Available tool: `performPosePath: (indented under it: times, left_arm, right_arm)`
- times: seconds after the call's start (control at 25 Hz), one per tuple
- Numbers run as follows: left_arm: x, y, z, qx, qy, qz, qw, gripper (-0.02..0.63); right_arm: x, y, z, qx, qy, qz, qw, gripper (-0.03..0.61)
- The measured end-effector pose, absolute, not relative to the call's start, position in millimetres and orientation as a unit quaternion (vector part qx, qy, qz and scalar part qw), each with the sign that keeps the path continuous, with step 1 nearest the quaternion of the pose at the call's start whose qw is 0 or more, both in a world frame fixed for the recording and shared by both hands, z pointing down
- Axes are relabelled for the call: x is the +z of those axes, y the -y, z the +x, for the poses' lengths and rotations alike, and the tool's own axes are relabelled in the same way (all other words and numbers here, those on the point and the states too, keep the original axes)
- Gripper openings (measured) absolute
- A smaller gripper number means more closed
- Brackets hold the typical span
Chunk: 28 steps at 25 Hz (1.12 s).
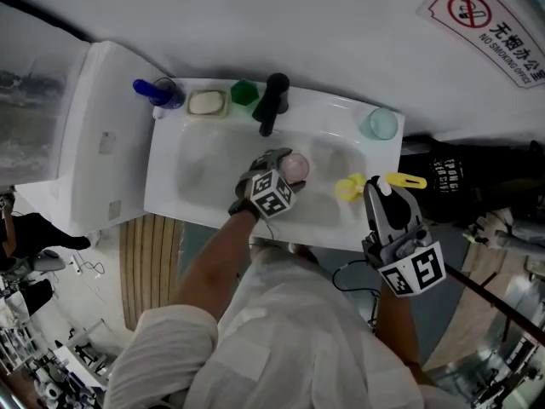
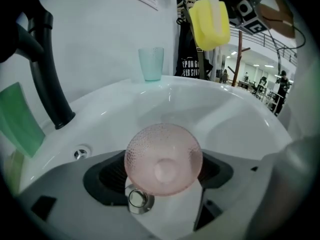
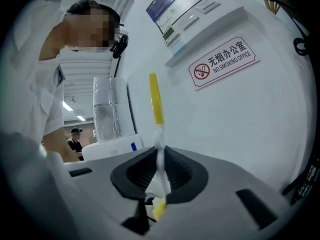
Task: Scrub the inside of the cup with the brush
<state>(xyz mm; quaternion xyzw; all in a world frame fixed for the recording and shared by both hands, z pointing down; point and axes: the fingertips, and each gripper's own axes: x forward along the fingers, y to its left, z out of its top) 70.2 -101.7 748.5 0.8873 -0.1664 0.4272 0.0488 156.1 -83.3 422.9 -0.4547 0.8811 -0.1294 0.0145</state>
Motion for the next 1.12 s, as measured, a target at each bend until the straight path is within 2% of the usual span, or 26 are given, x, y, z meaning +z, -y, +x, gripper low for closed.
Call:
performPosePath:
  times: [0.28, 0.92, 1.12]
  left_arm:
    - [716, 96, 79, 0.405, 0.158, 0.900, 0.042, 0.383]
    - [510, 78, 92, 0.391, 0.122, 0.912, 0.000, 0.383]
    - [469, 71, 88, 0.386, 0.122, 0.914, -0.020, 0.383]
  right_arm:
    - [409, 89, 143, -0.122, -0.885, -0.449, 0.027, 0.041]
    - [323, 87, 66, -0.072, -0.920, -0.373, 0.099, 0.041]
    - [322, 85, 48, -0.072, -0.924, -0.369, 0.071, 0.041]
